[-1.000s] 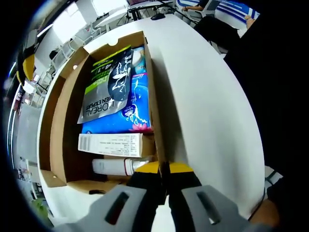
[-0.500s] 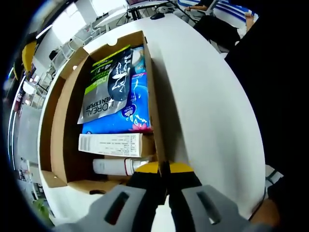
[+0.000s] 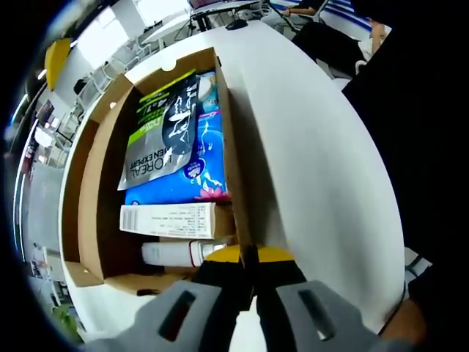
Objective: Operate the shoe box by opening the lid, removing the specified soft item, and placing it in the target area until the item is outside and the box remains undamaged.
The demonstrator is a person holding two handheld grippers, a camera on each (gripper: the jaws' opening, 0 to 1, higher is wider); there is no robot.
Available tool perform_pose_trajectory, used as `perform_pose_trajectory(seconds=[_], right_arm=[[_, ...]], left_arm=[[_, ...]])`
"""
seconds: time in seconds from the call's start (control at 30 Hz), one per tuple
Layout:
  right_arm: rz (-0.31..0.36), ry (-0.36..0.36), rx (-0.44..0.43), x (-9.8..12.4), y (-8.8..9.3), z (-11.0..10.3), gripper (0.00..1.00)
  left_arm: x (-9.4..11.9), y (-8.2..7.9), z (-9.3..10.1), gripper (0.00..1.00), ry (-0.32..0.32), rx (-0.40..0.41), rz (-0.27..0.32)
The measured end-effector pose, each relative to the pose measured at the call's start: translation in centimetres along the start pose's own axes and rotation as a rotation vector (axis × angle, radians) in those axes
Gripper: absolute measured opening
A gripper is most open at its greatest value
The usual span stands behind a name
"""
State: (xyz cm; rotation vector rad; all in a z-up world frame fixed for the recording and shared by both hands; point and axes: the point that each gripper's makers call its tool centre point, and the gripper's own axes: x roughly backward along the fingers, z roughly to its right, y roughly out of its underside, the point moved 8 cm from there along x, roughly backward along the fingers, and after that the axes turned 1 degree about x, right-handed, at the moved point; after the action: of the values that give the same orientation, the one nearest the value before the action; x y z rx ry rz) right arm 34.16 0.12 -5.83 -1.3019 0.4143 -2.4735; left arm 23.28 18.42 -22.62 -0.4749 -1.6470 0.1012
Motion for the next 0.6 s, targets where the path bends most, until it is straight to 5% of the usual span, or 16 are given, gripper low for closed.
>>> perform_pose_trajectory(seconds=[0.6], right_arm=[[-0.005, 0.040, 0.036, 3.0, -0.4, -4.6, 0.47]], left_arm=[[0.0, 0.2, 0.1, 0.04, -0.002, 0.008, -0.004]])
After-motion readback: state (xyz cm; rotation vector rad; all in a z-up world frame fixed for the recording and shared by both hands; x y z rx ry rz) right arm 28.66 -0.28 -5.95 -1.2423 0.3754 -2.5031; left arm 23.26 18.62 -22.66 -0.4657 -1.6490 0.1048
